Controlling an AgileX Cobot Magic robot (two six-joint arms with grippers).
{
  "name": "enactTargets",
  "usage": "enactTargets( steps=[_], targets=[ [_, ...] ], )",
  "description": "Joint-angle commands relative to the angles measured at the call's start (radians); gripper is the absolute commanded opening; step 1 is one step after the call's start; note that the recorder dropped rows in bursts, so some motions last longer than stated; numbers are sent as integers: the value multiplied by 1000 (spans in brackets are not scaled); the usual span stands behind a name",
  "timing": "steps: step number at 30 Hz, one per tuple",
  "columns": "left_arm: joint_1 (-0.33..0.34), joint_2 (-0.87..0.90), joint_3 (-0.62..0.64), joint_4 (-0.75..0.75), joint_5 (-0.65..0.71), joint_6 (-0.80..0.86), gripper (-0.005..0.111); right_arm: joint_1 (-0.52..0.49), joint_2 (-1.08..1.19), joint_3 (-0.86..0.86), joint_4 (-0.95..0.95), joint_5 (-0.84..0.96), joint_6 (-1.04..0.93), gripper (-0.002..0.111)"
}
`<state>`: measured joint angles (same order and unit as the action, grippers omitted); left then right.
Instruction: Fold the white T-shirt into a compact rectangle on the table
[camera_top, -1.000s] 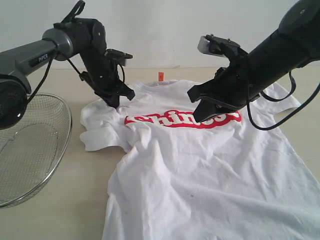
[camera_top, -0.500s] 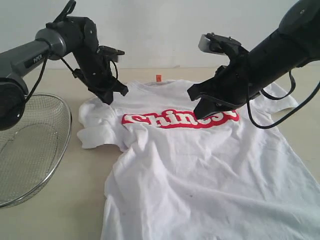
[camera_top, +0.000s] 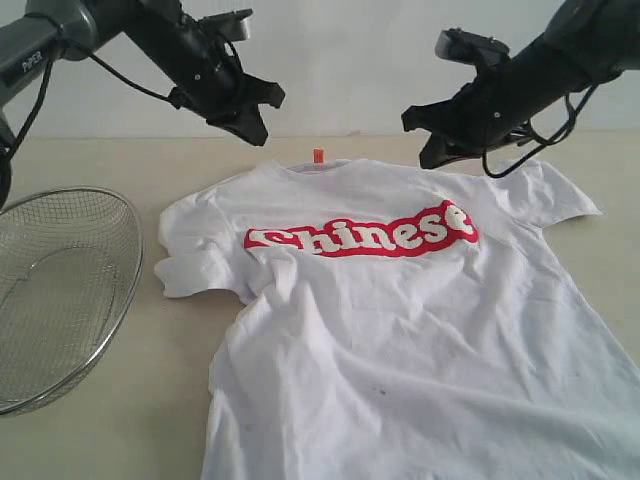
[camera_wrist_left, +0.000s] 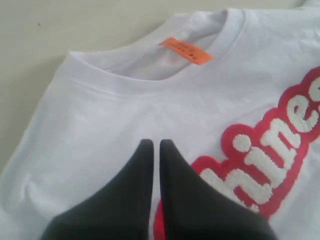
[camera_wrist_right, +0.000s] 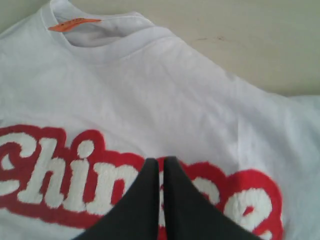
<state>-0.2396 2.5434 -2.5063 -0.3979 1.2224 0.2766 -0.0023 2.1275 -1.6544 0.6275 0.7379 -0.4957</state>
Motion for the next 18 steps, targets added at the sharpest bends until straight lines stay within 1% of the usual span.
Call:
enactTargets(
  steps=[1, 4, 8, 12, 18],
  targets=[
    [-17, -63, 116, -4, -1, 31, 5, -8, 163, -186, -64, 91, 51, 0],
    [-17, -108, 194, -9, -1, 40, 5, -8, 215, -248, -106, 119, 68, 0],
    [-34, -146, 273, -12, -1, 74, 5, -8, 249, -261, -141, 137, 95, 0],
    [-62, -146, 300, -12, -1, 94, 5, -8, 260, -261, -148, 172, 89, 0],
    [-93, -146, 302, -22, -1, 97, 5, -6, 267, -261, -183, 240, 89, 0]
  ],
)
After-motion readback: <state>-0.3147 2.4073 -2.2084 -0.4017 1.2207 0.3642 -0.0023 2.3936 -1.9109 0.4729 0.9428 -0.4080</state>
